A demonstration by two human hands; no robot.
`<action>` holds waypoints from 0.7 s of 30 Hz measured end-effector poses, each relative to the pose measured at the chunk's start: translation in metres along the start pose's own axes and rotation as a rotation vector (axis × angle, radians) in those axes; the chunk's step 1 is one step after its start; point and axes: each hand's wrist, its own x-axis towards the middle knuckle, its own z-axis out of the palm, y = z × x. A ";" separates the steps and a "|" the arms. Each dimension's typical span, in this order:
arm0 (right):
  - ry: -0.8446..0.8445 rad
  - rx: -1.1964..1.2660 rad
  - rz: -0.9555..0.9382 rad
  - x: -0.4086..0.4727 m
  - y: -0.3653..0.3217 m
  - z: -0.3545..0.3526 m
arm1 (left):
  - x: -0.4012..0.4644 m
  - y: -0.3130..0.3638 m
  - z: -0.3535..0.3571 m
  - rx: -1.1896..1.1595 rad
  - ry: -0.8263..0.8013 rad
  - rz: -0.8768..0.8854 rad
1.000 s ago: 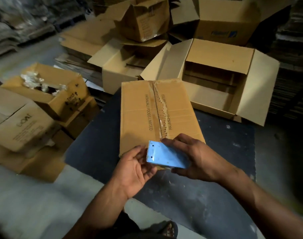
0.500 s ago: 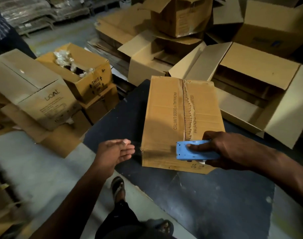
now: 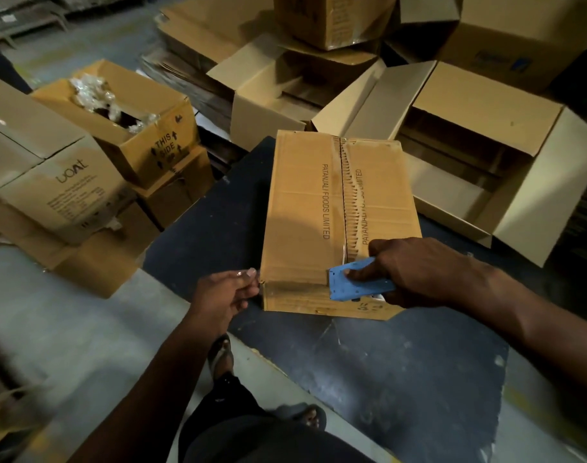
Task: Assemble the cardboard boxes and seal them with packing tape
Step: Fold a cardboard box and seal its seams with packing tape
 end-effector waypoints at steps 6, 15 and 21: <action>-0.029 -0.015 0.010 0.011 -0.004 -0.007 | 0.009 0.002 -0.005 0.013 -0.063 -0.075; -0.010 0.015 0.012 0.009 -0.007 -0.006 | 0.017 0.026 -0.008 0.258 -0.153 -0.247; -0.017 0.021 -0.007 0.009 -0.006 -0.008 | 0.020 0.024 -0.014 0.472 -0.161 -0.279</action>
